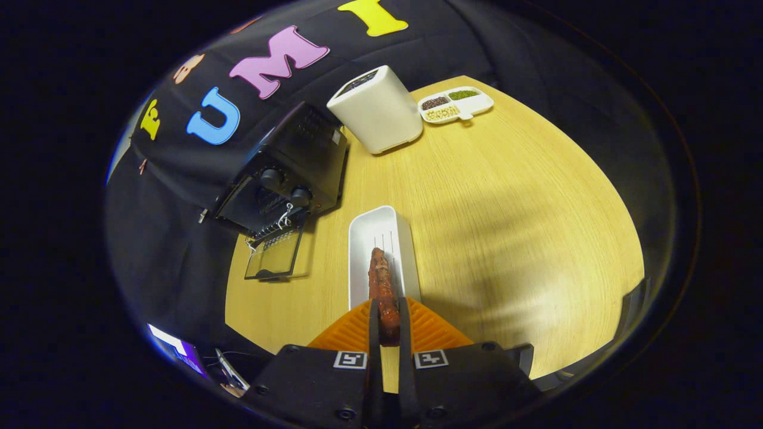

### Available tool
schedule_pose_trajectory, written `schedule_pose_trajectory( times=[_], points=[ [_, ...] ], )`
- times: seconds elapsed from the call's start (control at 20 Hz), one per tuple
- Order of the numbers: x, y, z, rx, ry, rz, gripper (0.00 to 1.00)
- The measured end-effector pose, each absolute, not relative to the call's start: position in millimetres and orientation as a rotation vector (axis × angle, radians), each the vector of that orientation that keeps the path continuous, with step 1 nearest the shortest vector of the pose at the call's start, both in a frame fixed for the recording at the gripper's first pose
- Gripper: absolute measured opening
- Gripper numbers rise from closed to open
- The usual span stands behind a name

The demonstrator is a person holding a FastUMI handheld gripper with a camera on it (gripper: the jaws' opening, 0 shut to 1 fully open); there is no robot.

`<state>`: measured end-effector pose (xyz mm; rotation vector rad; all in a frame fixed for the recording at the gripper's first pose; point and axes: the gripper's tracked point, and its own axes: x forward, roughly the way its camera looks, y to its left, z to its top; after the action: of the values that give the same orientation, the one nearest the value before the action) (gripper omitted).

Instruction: Open the toaster oven, put the food inside, and close the toaster oven door.

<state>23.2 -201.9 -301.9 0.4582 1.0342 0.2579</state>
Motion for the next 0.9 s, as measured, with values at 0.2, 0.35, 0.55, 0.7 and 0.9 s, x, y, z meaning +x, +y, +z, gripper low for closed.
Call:
schedule_pose_trajectory(
  times=[0.2,0.35,0.55,0.7,0.9],
  points=[
    [28.8,-201.4,-258.8,0.453,0.961,0.239,0.14],
    [23.8,-184.3,-224.7,0.463,0.918,0.235,0.14],
    [16.3,-132.7,-194.1,0.528,0.881,0.224,0.14],
    [13.7,-84.2,-184.1,0.585,0.864,0.223,0.14],
    [25.4,-17.8,-182.6,0.624,0.836,0.238,0.14]
  ],
)
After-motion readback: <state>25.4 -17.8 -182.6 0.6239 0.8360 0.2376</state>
